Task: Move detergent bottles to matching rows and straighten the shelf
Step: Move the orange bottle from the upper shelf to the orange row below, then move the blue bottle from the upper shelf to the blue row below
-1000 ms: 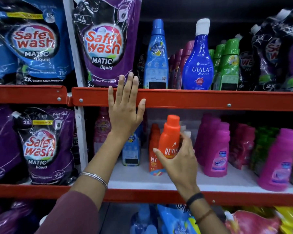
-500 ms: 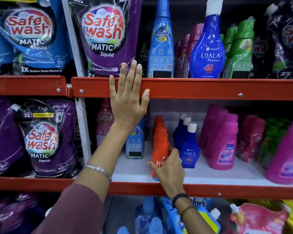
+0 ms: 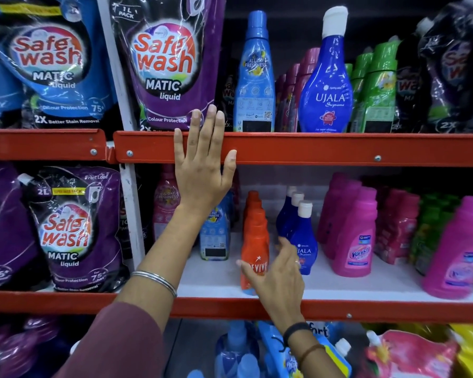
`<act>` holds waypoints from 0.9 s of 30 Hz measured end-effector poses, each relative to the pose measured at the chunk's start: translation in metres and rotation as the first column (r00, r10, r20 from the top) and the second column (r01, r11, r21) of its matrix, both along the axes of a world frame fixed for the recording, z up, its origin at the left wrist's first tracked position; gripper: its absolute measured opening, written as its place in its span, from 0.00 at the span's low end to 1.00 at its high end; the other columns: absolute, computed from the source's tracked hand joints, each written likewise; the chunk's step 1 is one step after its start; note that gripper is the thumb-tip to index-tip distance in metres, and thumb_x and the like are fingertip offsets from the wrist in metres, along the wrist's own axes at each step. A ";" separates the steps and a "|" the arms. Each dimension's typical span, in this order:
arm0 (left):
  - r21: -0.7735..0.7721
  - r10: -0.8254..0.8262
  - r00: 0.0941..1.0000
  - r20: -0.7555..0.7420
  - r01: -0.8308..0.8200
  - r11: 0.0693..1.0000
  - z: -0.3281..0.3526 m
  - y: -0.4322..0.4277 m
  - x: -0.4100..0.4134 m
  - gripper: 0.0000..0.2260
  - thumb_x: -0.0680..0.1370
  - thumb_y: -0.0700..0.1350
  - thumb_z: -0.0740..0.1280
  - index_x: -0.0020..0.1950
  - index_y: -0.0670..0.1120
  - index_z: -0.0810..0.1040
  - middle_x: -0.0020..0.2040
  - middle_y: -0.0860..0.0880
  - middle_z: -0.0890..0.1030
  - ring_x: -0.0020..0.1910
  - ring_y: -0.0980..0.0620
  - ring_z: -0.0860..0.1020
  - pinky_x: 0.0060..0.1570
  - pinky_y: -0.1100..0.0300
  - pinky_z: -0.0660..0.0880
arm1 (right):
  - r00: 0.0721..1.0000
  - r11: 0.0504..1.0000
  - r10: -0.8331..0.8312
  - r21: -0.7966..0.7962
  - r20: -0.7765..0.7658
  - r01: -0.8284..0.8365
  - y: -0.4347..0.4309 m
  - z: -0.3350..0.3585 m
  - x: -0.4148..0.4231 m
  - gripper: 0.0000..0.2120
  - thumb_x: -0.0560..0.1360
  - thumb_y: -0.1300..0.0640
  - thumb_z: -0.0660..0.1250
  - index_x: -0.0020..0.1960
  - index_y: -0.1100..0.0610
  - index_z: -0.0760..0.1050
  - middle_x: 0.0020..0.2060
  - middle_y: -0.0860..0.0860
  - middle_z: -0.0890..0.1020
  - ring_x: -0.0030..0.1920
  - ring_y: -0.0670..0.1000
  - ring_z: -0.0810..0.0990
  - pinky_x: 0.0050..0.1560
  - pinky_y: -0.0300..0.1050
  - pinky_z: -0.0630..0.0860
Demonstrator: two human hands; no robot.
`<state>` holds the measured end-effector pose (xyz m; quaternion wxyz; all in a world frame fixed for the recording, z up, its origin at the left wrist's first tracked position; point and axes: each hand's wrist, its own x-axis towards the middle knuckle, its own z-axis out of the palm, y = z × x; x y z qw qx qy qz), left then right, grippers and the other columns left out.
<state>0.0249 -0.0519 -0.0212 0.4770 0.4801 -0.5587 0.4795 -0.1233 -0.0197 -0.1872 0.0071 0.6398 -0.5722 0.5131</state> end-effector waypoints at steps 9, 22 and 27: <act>0.003 -0.007 1.000 -0.007 0.007 1.000 -0.001 -0.001 0.000 0.26 0.83 0.55 0.49 0.79 0.48 0.52 0.79 0.48 0.58 0.79 0.48 0.52 0.76 0.46 0.43 | 0.973 0.764 0.074 -0.639 0.220 0.086 0.012 0.159 -0.062 0.25 0.70 0.45 0.70 0.59 0.60 0.70 0.51 0.54 0.76 0.51 0.50 0.74 0.52 0.48 0.74; 0.011 -0.027 1.000 0.010 0.027 1.000 -0.001 0.001 0.001 0.26 0.82 0.54 0.50 0.78 0.47 0.54 0.78 0.48 0.59 0.79 0.49 0.51 0.77 0.46 0.43 | 0.973 0.909 -0.230 -0.360 -0.006 0.212 -0.012 0.263 -0.069 0.41 0.62 0.35 0.72 0.61 0.63 0.65 0.59 0.61 0.71 0.57 0.64 0.74 0.52 0.57 0.73; 0.019 -0.031 0.999 0.006 0.031 0.999 0.000 0.003 0.000 0.26 0.82 0.53 0.51 0.78 0.46 0.54 0.78 0.48 0.60 0.78 0.47 0.53 0.76 0.46 0.43 | 0.985 0.904 -0.172 -0.397 0.008 0.161 -0.005 0.261 -0.072 0.41 0.62 0.37 0.73 0.63 0.62 0.65 0.59 0.59 0.72 0.58 0.62 0.74 0.52 0.56 0.75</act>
